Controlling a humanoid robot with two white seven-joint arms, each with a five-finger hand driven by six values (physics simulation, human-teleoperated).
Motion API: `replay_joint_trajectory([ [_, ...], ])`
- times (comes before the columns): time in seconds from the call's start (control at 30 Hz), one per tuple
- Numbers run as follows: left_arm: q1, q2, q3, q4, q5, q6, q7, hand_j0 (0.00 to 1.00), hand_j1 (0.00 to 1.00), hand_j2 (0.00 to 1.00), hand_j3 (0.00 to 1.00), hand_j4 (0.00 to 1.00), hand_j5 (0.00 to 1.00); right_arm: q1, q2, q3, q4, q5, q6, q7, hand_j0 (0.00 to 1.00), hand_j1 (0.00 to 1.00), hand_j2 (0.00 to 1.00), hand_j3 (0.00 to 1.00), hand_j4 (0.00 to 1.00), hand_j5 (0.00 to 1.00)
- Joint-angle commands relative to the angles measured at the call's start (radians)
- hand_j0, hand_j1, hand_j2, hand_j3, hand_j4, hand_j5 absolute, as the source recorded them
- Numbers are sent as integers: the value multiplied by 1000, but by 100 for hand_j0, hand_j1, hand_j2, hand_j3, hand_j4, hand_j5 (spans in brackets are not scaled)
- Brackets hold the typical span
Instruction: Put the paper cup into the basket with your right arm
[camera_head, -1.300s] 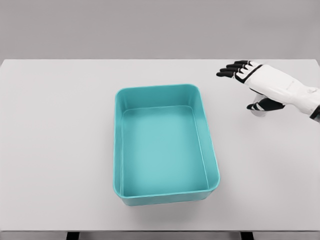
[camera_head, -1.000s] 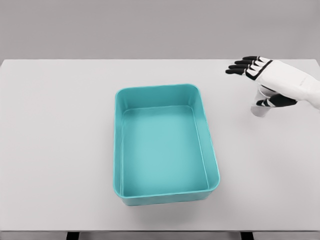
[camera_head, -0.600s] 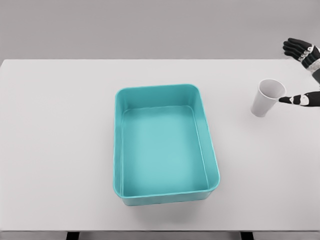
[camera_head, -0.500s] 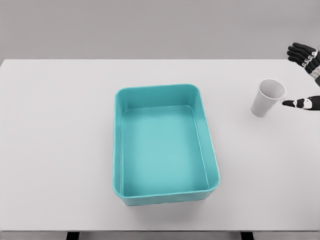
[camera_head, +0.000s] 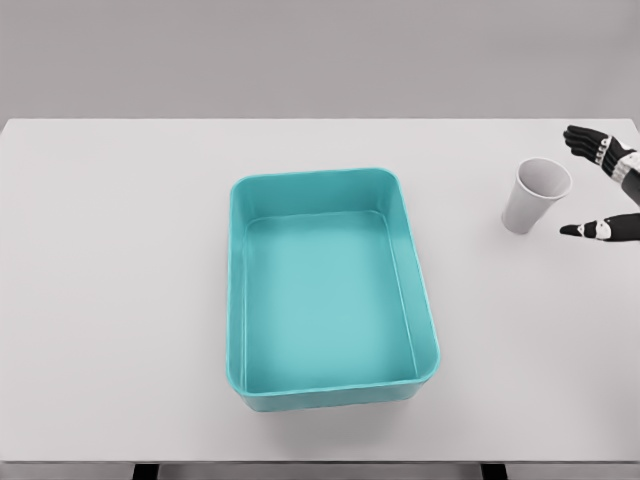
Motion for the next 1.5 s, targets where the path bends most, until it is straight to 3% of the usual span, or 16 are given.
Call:
replay_joint_trajectory([
  [0.0,0,0,0,0,0,0,0,100,100,100,100,100,100,-3,10,4,28,10,3,0,100,100,100,100,100,100],
  [0.17,0,0,0,0,0,0,0,100,100,100,100,100,100,-95,55,73,111,12,4,0,100,100,100,100,100,100],
  [0.57,0,0,0,0,0,0,0,100,100,100,100,100,100,-133,75,119,186,13,4,0,100,100,100,100,100,100],
  [0.77,0,0,0,0,0,0,0,100,100,100,100,100,100,-204,114,165,261,49,4,0,100,100,100,100,100,100],
  [1.2,0,0,0,0,0,0,0,100,100,100,100,100,100,-216,121,195,292,64,4,-7,100,100,100,100,100,100],
  [1.47,0,0,0,0,0,0,0,100,100,100,100,100,100,-259,156,231,329,70,4,-8,100,100,100,100,100,100],
])
